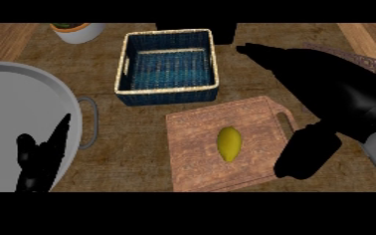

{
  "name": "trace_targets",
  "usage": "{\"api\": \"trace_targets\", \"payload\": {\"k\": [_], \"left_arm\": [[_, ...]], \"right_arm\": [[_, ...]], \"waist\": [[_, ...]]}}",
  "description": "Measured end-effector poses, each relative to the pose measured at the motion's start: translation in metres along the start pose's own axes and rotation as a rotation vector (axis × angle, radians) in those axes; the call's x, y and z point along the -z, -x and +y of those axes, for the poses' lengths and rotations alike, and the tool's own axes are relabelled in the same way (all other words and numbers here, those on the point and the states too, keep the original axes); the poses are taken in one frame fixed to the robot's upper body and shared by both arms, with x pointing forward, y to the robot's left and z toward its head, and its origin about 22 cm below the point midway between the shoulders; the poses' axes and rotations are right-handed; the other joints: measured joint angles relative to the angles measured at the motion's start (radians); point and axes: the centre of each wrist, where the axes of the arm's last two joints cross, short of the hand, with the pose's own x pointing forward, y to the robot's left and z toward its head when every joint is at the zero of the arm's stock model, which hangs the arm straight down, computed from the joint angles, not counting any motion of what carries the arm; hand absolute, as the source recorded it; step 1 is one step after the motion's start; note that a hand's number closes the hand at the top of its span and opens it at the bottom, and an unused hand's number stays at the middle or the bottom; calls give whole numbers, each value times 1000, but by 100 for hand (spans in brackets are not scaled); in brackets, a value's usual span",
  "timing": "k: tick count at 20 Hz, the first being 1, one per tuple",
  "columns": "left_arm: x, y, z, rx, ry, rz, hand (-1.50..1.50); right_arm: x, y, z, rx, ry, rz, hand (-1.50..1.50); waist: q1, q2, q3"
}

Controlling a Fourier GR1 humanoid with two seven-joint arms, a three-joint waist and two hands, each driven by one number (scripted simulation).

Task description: Pick the lemon from the cutting board and place it in the basket

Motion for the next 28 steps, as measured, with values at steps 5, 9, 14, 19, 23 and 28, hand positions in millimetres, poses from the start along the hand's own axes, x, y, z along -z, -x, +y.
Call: {"api": "trace_targets", "payload": {"k": [5, 9, 14, 19, 23, 28], "left_arm": [[3, -4, -2, 2, 15, 2, 0], [3, -6, -5, 2, 12, 6, 0], [4, -5, -8, 9, 18, 1, 0], [3, -4, -8, 9, 17, -1, 0], [4, -4, -8, 5, 19, 1, 0], [5, -6, -9, 9, 25, 1, 0]], "right_arm": [[5, 0, 21, 11, -2, 2, -150], [11, 4, 41, 14, 2, 17, -150], [25, 12, 67, -10, -26, 65, -150], [29, 22, 90, -17, -44, 99, -150], [34, 28, 106, -13, -47, 116, -150], [46, 32, 123, -11, -33, 137, -150]], "waist": [[12, 5, -1], [17, 7, -1], [22, 8, 3], [21, 7, 3], [22, 8, 5], [28, 9, 3]]}}
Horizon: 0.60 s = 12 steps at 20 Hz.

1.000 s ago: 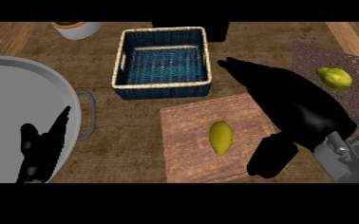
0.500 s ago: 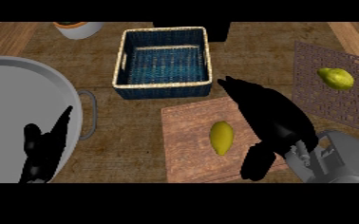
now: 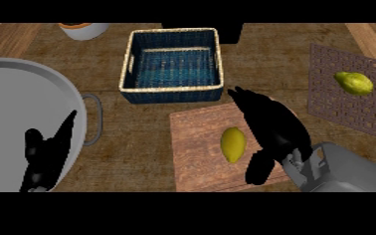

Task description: Pick the lemon from the cutting board and place it in the basket

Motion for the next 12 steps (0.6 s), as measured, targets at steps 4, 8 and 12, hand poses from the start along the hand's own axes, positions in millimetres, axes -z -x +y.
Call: {"api": "trace_targets", "payload": {"k": [4, 8, 12], "left_arm": [[0, 1, -1, -4, -4, -2, 0], [1, 1, 1, -6, 7, 1, 0], [0, 2, -1, 2, 6, -6, 0]], "right_arm": [[3, 4, 16, -3, 9, 13, -150], [9, 3, 24, 9, 22, 17, -150], [14, -1, 35, 9, 20, 23, -150]], "waist": [[-2, -1, 1], [-1, -1, 2], [1, 0, 1]]}}
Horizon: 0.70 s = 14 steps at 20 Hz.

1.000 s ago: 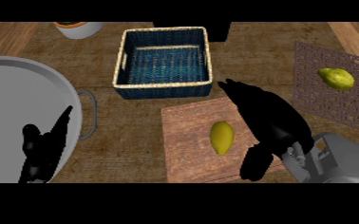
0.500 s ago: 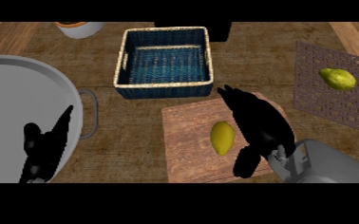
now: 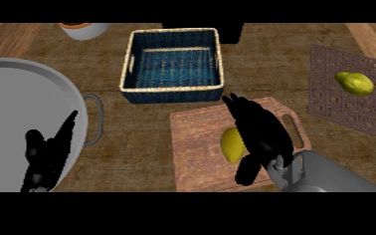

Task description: Pick the lemon from the cutting board and place it in the basket

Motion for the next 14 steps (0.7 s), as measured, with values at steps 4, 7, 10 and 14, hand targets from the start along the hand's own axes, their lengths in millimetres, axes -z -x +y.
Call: {"api": "trace_targets", "payload": {"k": [4, 7, 10, 14], "left_arm": [[0, -3, 1, -3, 2, 8, 0], [0, -2, -1, 1, -2, 1, 0], [1, -2, -1, 1, 0, 9, 0], [0, -3, -1, -2, -3, 5, 0]], "right_arm": [[8, -3, 8, -7, -11, 18, -150], [15, 2, 18, -27, -41, 50, -150], [18, -1, 21, -37, -63, 59, -150], [25, 1, 29, -40, -80, 78, -150]], "waist": [[2, 1, -2], [3, 1, -1], [2, 1, 0], [3, 1, -1]]}}
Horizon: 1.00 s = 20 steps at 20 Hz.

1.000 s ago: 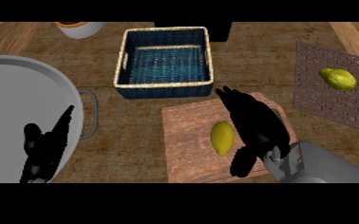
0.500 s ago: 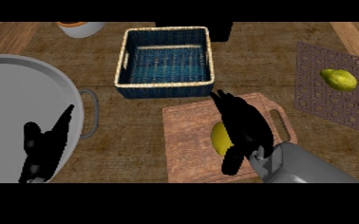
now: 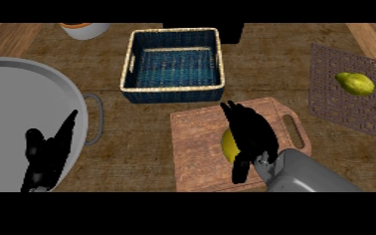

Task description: Pick the lemon from the cutting board and place it in the basket

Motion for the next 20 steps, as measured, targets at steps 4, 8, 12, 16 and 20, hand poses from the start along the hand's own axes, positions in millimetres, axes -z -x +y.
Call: {"api": "trace_targets", "payload": {"k": [4, 8, 12, 16, 20], "left_arm": [[0, 3, 0, -4, 0, -7, 0], [1, 3, -1, 1, 0, -2, 0], [0, 4, 0, -3, 1, -6, 0], [0, 3, 1, -8, 7, -3, 0], [0, 3, 1, -8, 6, -8, 0]], "right_arm": [[7, 2, 7, -7, -4, 4, -150], [10, 2, 14, -13, 1, 3, -150], [12, 7, 22, -12, -5, 8, 150], [14, 8, 26, -73, 17, -26, 150], [18, 8, 33, -129, 60, -47, 150]], "waist": [[-1, -1, 3], [-3, -1, 3], [-4, -2, 3], [-3, -1, 2], [-1, -3, 1]]}}
